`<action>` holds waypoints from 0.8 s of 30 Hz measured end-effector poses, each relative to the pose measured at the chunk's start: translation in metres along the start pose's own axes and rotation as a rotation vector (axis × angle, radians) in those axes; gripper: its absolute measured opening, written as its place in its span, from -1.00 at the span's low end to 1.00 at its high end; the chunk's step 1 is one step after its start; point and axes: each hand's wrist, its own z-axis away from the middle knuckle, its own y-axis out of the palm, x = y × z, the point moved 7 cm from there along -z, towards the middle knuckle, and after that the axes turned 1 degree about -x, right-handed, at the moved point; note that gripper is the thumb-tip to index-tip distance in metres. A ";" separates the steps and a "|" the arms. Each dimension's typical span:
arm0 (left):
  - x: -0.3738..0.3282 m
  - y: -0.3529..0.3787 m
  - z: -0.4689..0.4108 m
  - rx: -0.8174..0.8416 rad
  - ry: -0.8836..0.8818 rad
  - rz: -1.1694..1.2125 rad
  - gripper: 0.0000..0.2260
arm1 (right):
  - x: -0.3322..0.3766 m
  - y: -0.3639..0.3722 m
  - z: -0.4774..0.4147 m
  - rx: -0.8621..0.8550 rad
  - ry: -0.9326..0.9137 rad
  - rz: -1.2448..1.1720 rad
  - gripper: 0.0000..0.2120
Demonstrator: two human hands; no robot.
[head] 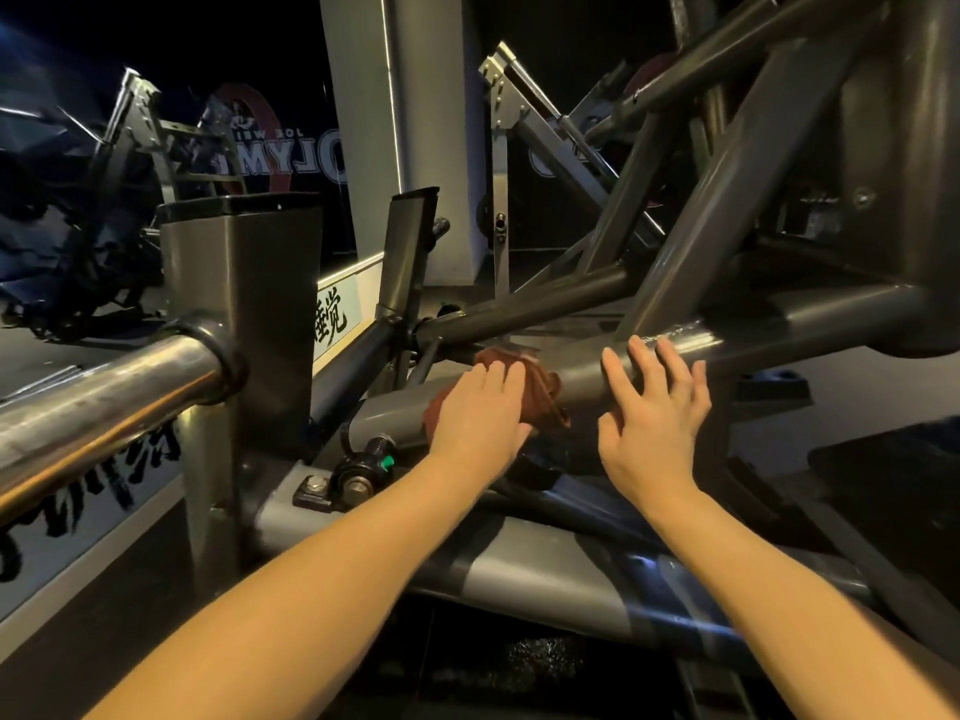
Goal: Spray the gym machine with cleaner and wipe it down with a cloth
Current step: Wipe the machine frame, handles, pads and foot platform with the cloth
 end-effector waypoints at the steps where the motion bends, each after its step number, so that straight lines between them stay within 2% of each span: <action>1: 0.016 0.001 0.005 0.025 -0.045 0.036 -0.41 | 0.000 0.000 0.000 -0.002 0.004 -0.013 -0.31; 5: 0.057 0.003 0.009 0.131 -0.174 0.073 -0.50 | 0.001 0.000 0.000 0.004 0.018 -0.039 -0.33; 9: 0.041 0.004 -0.022 0.248 -0.188 0.161 -0.58 | -0.001 -0.002 0.001 0.008 -0.008 -0.026 -0.31; 14: -0.018 0.012 -0.082 0.346 -0.082 0.349 -0.42 | -0.003 -0.004 -0.001 0.013 -0.052 0.010 -0.27; 17: -0.046 0.001 -0.082 0.331 0.014 0.516 -0.57 | -0.006 -0.002 0.001 0.017 -0.079 0.024 -0.22; 20: -0.026 -0.001 -0.065 0.331 0.062 0.524 -0.66 | -0.008 0.000 0.002 0.027 -0.090 0.027 -0.21; 24: 0.052 0.019 -0.054 0.436 -0.192 0.397 -0.52 | -0.008 0.002 0.001 0.053 -0.084 0.031 -0.21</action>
